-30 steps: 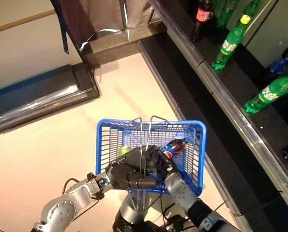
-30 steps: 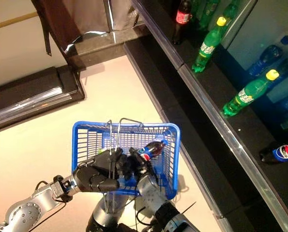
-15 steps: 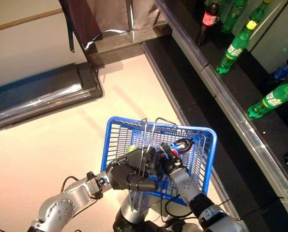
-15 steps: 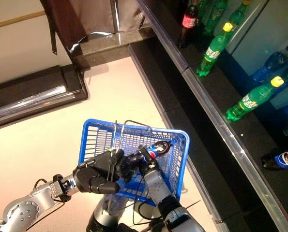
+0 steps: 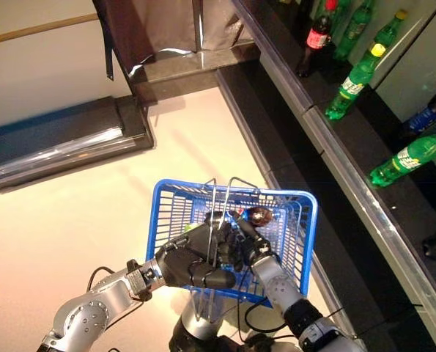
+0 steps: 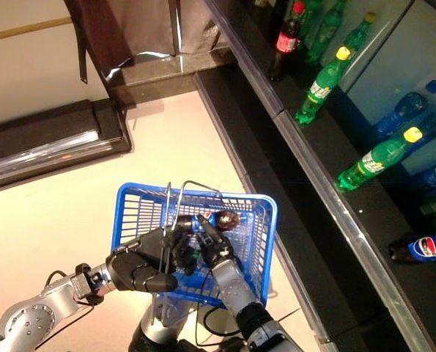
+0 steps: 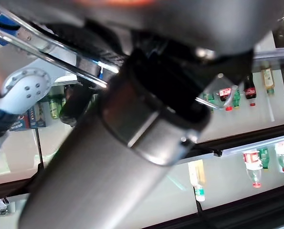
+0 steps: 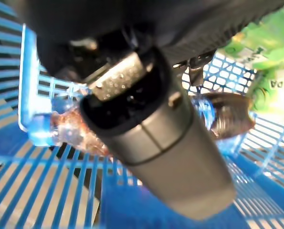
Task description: Pick up the drink and place into the basket.
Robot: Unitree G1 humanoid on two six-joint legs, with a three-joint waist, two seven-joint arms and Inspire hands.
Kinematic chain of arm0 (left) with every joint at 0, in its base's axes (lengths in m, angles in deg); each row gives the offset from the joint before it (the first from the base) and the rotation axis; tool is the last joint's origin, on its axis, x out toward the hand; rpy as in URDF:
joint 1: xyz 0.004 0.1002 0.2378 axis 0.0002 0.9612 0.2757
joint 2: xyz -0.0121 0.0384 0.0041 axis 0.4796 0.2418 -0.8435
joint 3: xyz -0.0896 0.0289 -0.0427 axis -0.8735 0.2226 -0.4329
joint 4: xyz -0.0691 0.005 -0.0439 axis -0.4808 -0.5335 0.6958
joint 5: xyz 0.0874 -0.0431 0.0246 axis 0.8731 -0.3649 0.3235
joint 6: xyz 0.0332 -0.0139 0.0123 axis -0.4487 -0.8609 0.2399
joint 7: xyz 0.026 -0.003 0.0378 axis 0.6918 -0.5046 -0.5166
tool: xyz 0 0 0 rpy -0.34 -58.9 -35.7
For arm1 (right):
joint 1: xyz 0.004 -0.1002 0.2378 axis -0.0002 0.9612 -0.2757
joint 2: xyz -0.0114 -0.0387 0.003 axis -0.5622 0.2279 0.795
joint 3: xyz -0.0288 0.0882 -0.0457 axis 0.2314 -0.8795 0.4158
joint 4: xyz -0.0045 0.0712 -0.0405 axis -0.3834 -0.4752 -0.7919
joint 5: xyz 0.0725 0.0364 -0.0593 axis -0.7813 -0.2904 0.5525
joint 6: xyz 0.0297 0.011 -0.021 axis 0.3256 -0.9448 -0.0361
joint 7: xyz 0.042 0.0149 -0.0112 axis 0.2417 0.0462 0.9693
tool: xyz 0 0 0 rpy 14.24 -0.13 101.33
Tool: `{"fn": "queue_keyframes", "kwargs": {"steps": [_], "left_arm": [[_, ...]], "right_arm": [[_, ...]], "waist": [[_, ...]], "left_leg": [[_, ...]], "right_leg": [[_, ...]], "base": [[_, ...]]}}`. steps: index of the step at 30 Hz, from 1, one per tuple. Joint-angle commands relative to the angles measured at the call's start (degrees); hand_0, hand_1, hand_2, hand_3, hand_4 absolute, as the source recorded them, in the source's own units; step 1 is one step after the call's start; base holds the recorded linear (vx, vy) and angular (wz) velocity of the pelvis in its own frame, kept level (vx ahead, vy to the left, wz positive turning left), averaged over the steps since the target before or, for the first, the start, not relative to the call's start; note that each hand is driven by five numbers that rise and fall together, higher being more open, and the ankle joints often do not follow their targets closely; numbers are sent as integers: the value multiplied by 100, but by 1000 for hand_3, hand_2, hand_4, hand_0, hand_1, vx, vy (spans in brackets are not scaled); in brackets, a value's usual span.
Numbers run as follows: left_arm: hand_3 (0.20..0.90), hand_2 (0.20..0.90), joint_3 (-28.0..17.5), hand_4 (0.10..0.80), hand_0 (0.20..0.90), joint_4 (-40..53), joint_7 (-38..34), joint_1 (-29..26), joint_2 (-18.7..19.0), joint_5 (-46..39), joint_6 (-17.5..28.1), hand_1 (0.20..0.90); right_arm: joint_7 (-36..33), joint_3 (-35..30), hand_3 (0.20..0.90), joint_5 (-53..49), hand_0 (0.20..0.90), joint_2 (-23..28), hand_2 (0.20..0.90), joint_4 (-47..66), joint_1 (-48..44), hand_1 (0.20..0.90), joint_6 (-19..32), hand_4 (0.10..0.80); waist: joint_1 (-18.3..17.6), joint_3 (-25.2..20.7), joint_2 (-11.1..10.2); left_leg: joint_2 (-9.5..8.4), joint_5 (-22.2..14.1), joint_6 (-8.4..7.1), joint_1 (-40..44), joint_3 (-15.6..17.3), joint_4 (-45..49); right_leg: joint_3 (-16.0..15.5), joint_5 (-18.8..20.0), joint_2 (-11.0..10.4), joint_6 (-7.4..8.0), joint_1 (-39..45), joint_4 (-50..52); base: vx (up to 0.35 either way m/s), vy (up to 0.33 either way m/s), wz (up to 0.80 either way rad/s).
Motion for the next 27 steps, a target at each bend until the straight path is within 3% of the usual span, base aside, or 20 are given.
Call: {"fn": "queue_keyframes", "kwargs": {"steps": [1, 6, 9, 15, 20, 27], "left_arm": [[200, 300, -219, 100, 300, 1943, 1429, 191, -600, -1391, 541, 300], [200, 300, -406, 100, 300, 2013, 1462, 476, -621, -1217, 829, 300], [200, 300, -465, 100, 300, 2035, 1470, 588, -597, -896, 1193, 300], [200, 300, -666, 100, 300, 1996, 1157, 736, -546, -879, 1469, 300], [200, 300, -770, 100, 300, 1972, 1194, 983, -549, -625, 1582, 300], [200, 300, -692, 100, 300, 1694, 448, 1123, -757, -454, 1749, 300]], "right_arm": [[343, 348, 900, 1019, 900, 114, 900, 1127, 241, 900, 424, 800], [470, 574, 900, 1710, 900, 743, 900, 2767, 1012, 900, 162, 800], [435, 559, 900, 1744, 900, 956, 900, 3300, 1251, 900, -92, 800], [448, 502, 900, 1825, 900, 1294, 900, 4295, 1677, 900, -296, 800], [820, 316, 900, 2100, 900, 1653, 900, 4993, 1977, 900, -299, 800], [1712, 81, 900, 2194, 900, 2146, 900, 5645, 2189, 900, -298, 800]], "waist": [[-255, -1056, -76], [-463, -977, -207], [-566, -949, -273], [-725, -913, -365], [-840, -951, -459], [-1085, -1150, -545]], "left_leg": [[-48, 106, 167, -545, 241, 424], [38, 138, 168, -554, 383, 326], [65, 139, 175, -545, 449, 302], [108, 164, 175, -539, 537, 235], [179, 151, 156, -463, 609, 185], [271, 184, 122, -220, 751, -33]], "right_leg": [[-85, 1165, 399, -204, 180, -921], [14, 1220, 437, -131, 108, -1028], [86, 1241, 458, -106, 108, -1096], [171, 1286, 497, -57, 101, -1208], [247, 1290, 543, -53, 118, -1274], [429, 1296, 593, -46, 165, -1409]], "base": [[-64, -12, -8], [-55, -19, -9], [-36, -18, -10], [-56, -27, -8], [-27, -36, -4], [-4, -3, -11]]}}
